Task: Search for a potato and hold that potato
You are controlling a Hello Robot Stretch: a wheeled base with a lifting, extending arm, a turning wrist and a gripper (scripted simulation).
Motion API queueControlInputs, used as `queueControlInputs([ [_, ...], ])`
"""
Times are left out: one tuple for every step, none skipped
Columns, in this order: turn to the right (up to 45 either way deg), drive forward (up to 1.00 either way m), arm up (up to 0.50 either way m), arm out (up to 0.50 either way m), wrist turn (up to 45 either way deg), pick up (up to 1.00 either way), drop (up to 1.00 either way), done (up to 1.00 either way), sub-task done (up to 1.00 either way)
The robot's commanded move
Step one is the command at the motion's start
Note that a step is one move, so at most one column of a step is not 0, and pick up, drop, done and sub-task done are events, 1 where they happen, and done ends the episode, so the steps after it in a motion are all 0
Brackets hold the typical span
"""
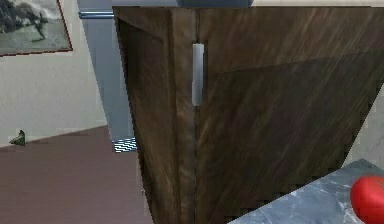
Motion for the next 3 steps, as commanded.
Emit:
queueControlInputs([
  [0.0,0.0,0.0,0.0,0.0,1.0,0.0,0.0,0.0],
  [0.0,0.0,0.1,0.0,0.0,0.0,0.0,0.0,0.0],
  [0.0,0.0,0.0,0.0,0.0,0.0,0.0,1.0,0.0],
])
